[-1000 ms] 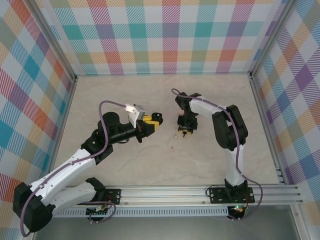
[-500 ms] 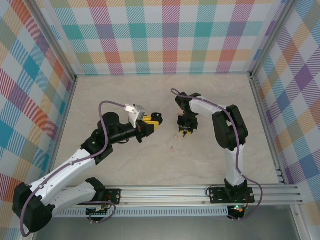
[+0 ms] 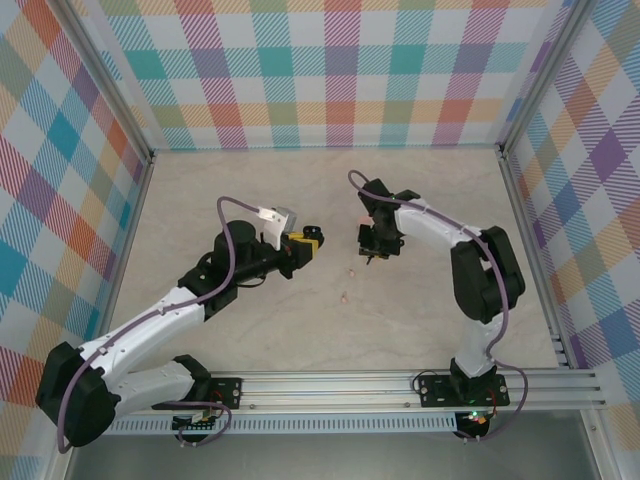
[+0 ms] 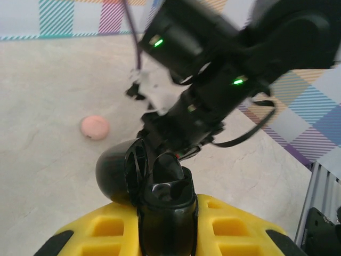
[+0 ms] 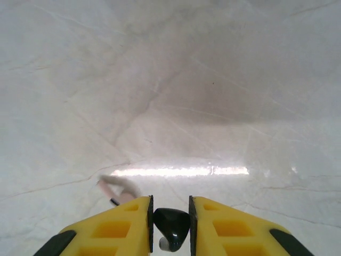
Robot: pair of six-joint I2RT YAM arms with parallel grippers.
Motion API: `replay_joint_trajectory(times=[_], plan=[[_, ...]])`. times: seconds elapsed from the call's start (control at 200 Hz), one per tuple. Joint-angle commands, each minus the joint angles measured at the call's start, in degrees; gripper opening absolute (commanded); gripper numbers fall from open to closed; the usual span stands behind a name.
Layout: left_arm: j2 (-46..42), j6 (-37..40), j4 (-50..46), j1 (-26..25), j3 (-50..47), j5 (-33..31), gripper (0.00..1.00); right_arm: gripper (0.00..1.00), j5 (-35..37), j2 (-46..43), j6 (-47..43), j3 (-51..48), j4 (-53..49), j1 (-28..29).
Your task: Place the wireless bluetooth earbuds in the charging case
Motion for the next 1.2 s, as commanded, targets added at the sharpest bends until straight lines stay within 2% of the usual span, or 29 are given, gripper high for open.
replay_joint_trajectory(times=[0.0, 0.465, 0.845, 1.195], plan=[[1.62, -3.15, -0.20, 1.63, -0.29, -0.68, 0.19, 0.26, 0.24, -4.55, -1.35, -1.48, 2.34, 0.10], [9.73, -3.60, 8.15, 2.52, -2.37, 4.69, 0.20, 0.26, -5.80, -17.69, -4.09, -3.39, 6.87, 0.27], [13.82, 8.37, 22.62, 2.52, -5.28, 12.00, 0.17, 0.27, -9.88, -24.98, -7.22, -1.93, 10.55, 2.48], [15.27, 9.88, 34.21, 2.52, -7.06, 14.32, 0.17, 0.29, -12.96, -27.18, -9.57, 0.63, 11.84, 6.07]])
